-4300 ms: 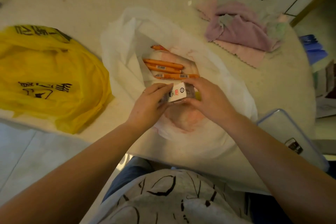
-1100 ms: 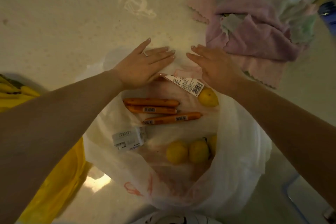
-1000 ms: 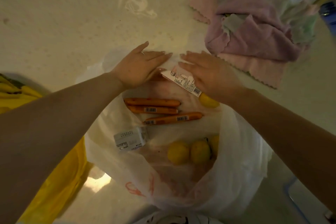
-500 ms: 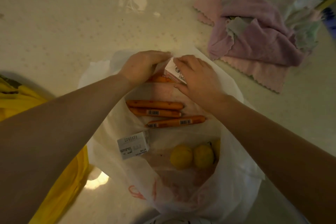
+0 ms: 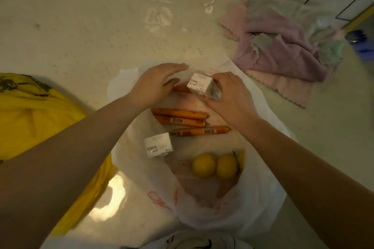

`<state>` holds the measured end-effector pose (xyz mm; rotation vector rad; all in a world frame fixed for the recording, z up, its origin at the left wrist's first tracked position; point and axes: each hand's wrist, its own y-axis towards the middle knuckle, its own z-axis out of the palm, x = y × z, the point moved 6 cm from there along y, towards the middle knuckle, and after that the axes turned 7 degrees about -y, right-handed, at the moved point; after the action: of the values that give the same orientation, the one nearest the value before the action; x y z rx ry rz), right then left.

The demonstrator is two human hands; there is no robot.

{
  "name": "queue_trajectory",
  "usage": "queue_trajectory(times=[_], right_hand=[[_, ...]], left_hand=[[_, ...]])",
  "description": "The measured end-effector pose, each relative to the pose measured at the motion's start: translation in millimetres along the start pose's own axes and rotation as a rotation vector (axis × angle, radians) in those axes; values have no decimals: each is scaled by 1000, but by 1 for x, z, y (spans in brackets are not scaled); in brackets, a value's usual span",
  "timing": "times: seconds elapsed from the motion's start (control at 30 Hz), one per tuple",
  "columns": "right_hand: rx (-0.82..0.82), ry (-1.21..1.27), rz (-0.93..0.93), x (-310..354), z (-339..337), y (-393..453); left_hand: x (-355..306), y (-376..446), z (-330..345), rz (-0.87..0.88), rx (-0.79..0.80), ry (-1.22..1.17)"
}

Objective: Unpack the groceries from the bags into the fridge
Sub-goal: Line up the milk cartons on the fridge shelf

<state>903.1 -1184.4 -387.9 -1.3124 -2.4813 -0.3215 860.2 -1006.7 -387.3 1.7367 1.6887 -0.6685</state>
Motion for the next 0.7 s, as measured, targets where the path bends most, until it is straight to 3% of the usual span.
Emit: queue_trajectory(times=[0.27,0.43,0.7], right_hand=[[-61,343,155,31,-33,-75],[-17,463,284,44,-18,-109],[-99,495,346,59,16,-130]], left_hand=[[-40,-105,-25,-155,-96,-340],[-35,-155,-6,-311,-54,-722],[-18,-169,4,-409,-130,-629]])
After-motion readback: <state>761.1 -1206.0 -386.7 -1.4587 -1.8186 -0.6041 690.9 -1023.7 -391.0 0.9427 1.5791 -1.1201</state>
